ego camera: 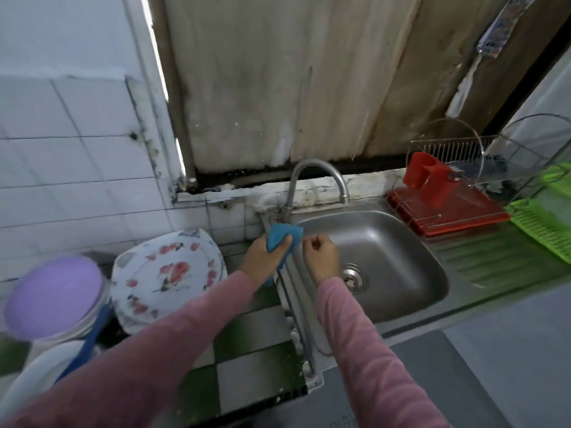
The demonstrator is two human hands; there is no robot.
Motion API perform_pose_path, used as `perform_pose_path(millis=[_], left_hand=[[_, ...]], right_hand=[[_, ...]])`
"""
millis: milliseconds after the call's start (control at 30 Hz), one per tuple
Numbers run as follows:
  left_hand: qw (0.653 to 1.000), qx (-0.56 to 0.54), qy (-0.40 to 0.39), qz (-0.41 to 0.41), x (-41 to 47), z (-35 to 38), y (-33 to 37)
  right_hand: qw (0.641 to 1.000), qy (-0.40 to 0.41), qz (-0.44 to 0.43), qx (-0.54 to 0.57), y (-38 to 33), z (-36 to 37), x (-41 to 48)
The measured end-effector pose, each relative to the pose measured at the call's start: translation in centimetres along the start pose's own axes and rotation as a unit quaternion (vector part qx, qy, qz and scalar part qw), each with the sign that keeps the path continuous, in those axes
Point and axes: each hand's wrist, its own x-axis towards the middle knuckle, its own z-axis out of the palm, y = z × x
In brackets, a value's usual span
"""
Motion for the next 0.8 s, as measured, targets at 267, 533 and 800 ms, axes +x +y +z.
perform_pose_path(millis=[267,533,800], left_hand=[[0.99,0.015,0.136,-0.025,-7.0,-15.6,-7.7],[0.976,0.007,0.209,-0.06,-13.1,-26.3,-13.6],[0.959,0.028,0.269,-0.082,-15.4,-29.5,-16.0]], right_hand=[[0.991,-0.121,-0.052,-0.013,-2.5,13.5,-9.7],[0.966,-0.25,-0.052,-0.032,-4.3,22.2,-15.5],[0.878,-0.359,-0.19,-0.252,-3.8,27.7,-16.2]])
